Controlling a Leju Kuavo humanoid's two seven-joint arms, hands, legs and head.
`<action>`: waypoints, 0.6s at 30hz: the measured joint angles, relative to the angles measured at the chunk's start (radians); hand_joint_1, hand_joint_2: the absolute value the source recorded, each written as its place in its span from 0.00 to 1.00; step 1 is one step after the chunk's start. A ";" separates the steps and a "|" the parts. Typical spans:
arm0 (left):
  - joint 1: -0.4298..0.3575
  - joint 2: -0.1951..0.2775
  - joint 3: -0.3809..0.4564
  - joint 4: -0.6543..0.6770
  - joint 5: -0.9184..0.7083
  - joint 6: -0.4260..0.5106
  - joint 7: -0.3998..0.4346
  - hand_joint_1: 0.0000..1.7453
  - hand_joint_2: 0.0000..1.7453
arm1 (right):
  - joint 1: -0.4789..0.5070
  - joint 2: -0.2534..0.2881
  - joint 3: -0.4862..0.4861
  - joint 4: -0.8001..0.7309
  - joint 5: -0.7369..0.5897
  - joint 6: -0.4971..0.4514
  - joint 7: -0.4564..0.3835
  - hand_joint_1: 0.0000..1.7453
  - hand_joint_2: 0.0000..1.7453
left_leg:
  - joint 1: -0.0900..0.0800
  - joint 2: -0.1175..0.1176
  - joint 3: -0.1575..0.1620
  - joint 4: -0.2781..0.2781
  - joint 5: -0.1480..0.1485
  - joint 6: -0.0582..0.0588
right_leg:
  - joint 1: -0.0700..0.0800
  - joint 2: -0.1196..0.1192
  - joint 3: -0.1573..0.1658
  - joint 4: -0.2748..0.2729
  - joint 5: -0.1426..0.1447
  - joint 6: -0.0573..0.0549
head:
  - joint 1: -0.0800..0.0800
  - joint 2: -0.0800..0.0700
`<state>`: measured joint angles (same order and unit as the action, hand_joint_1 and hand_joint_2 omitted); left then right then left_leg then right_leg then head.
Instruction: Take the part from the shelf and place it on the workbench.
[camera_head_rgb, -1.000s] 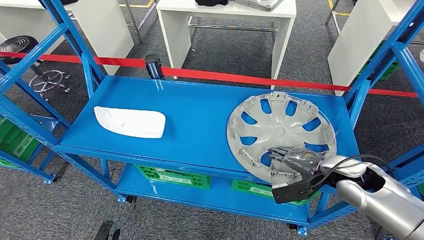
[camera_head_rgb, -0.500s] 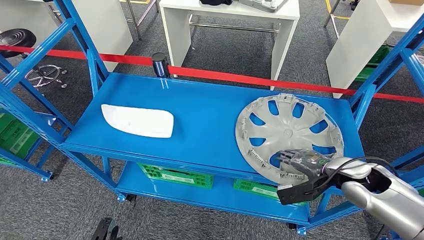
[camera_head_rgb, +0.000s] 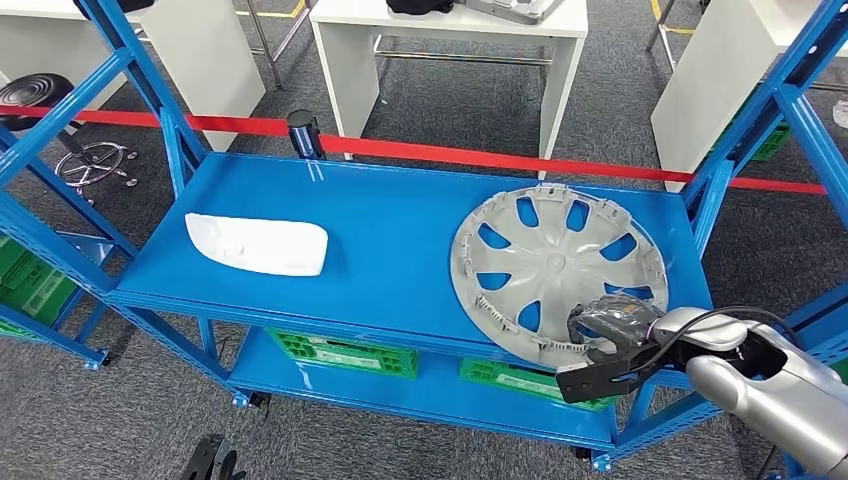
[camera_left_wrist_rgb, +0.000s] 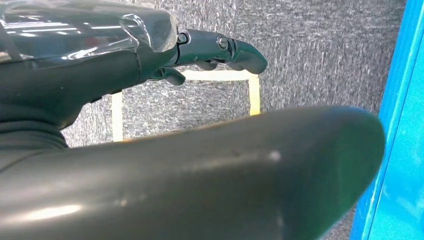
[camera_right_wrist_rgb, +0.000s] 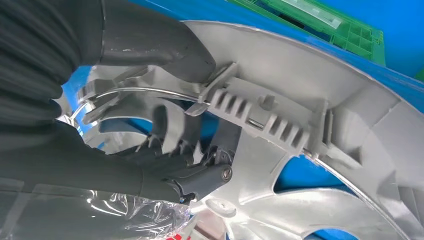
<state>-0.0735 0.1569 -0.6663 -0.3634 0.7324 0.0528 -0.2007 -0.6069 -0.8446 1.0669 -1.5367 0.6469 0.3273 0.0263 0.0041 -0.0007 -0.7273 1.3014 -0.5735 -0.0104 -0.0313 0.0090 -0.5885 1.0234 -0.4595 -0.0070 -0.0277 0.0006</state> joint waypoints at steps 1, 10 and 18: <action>0.000 0.000 0.000 0.000 0.000 0.000 -0.001 0.00 0.00 | 0.000 -0.001 -0.001 0.000 0.000 0.000 0.000 0.99 1.00 | 0.001 0.000 0.002 -0.004 0.012 0.001 | 0.000 0.000 0.000 0.000 0.000 0.000 | 0.000 0.000; -0.004 0.012 0.016 -0.016 -0.001 0.000 -0.012 0.00 0.00 | 0.011 -0.025 -0.022 -0.010 -0.005 0.000 -0.003 0.99 1.00 | -0.012 -0.001 0.151 -0.307 0.132 0.041 | 0.003 -0.001 -0.012 0.006 -0.002 0.023 | 0.002 0.000; -0.002 0.011 0.031 -0.034 -0.002 0.002 -0.015 0.00 0.00 | 0.038 -0.040 -0.055 -0.018 -0.002 -0.006 -0.003 1.00 1.00 | -0.016 -0.002 0.153 -0.317 0.142 0.053 | 0.005 -0.005 -0.088 0.163 -0.052 0.037 | 0.003 0.000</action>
<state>-0.0752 0.1678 -0.6355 -0.3969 0.7302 0.0545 -0.2154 -0.5688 -0.8844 1.0121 -1.5544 0.6447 0.3208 0.0237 -0.0115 -0.0027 -0.5739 0.9843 -0.4312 0.0430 -0.0265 0.0041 -0.6761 1.1864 -0.5120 0.0296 -0.0245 0.0007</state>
